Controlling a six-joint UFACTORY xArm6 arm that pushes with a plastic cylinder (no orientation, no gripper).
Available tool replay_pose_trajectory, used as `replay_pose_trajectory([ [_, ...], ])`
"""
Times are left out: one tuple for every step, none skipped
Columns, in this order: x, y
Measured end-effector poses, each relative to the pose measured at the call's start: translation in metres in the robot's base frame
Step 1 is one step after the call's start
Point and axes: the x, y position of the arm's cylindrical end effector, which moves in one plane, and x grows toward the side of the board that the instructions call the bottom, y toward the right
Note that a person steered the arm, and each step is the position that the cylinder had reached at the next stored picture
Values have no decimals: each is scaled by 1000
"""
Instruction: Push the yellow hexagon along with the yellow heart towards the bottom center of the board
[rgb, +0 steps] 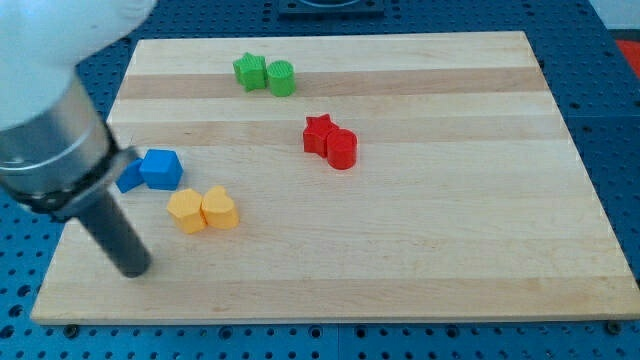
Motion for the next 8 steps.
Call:
replay_pose_trajectory([
  [-24,-48],
  [-44,-49],
  [-45,-22],
  [-55,11],
  [-69,27],
  [-74,49],
  [-74,81],
  [-74,121],
])
